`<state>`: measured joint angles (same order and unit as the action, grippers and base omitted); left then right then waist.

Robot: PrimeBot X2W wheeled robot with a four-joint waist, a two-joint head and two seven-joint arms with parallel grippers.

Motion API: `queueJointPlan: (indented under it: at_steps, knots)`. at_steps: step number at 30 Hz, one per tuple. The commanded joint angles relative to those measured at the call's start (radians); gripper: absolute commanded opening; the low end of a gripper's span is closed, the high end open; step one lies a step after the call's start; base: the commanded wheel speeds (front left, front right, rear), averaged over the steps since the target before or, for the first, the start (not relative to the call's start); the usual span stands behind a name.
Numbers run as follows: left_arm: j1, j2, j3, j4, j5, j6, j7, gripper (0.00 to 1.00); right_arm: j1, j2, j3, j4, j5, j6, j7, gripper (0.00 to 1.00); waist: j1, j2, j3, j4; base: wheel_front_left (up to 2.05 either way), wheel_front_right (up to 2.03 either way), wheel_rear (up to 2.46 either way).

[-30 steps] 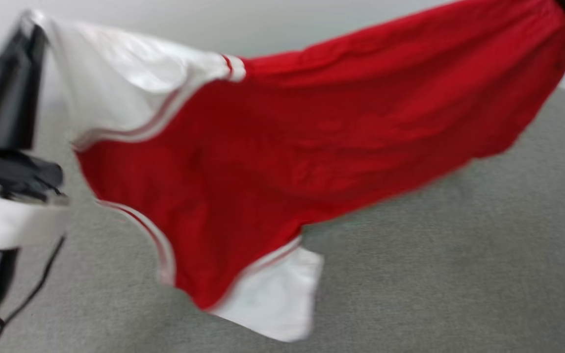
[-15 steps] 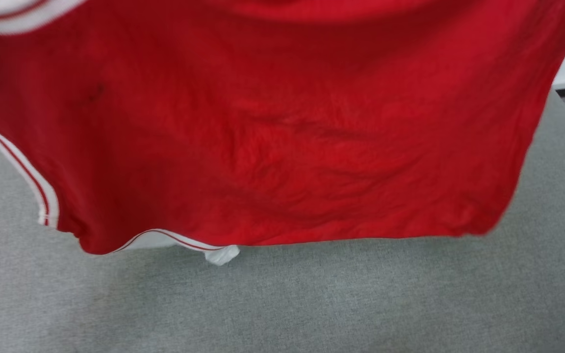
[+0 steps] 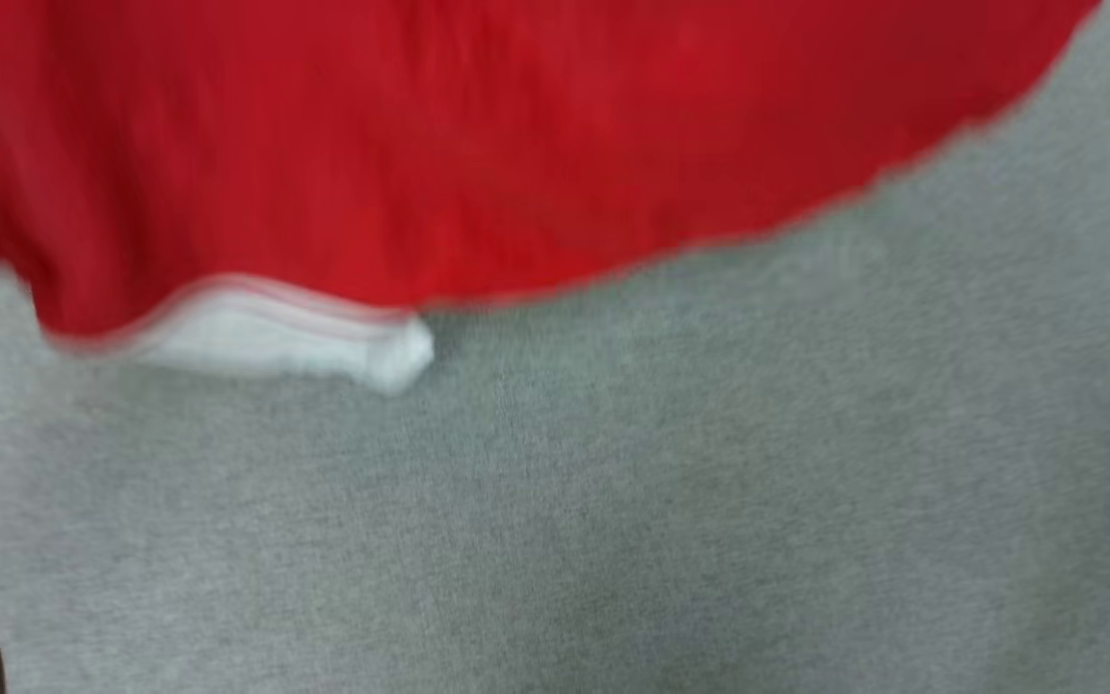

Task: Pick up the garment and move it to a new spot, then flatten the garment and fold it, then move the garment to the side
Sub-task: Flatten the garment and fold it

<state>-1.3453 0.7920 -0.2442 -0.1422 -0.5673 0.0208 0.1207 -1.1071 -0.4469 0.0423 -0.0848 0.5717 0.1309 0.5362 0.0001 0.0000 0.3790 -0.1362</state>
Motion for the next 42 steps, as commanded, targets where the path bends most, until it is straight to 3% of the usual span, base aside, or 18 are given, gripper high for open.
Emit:
queueJointPlan:
  at_steps: [1, 11, 19, 28, 37, 42]
  knots:
    - [-0.028, -0.01, -0.004, 0.019, 0.009, -0.005, -0.005, 0.0, -0.028, -0.004, 0.003, 0.013, -0.005, 0.0, -0.013, 0.0, -0.0001, 0.0, 0.082, 0.009, 0.0, 0.0, 0.0]
    - [-0.444, -0.153, -0.081, 0.403, 0.115, -0.056, -0.146, 0.0, -0.35, -0.019, 0.079, 0.301, -0.107, -0.001, -0.233, 0.0, -0.0001, 0.0, 0.264, 0.051, 0.0, 0.0, 0.0]
    - [-0.515, -0.253, -0.114, 0.674, 0.126, -0.084, -0.318, 0.0, -0.443, 0.003, 0.125, 0.507, -0.158, -0.001, -0.38, 0.0, -0.0001, 0.0, 0.335, 0.103, 0.0, 0.0, 0.0]
    - [-0.198, -0.297, -0.186, 0.766, 0.119, -0.125, -0.384, 0.0, -0.261, 0.006, 0.249, 0.653, -0.129, -0.001, -0.482, 0.0, -0.0001, 0.0, 0.285, 0.15, 0.0, 0.0, 0.0]
    - [0.296, -0.309, -0.176, 0.654, 0.083, -0.127, -0.387, 0.0, 0.044, -0.039, 0.395, 0.701, -0.014, -0.001, -0.505, 0.0, -0.0001, 0.0, 0.097, 0.173, 0.0, 0.0, 0.0]
    - [0.573, -0.27, -0.198, 0.592, 0.049, -0.117, -0.368, 0.0, 0.226, -0.081, 0.489, 0.683, 0.067, -0.001, -0.488, 0.0, -0.0001, 0.0, -0.014, 0.177, 0.0, 0.0, 0.0]
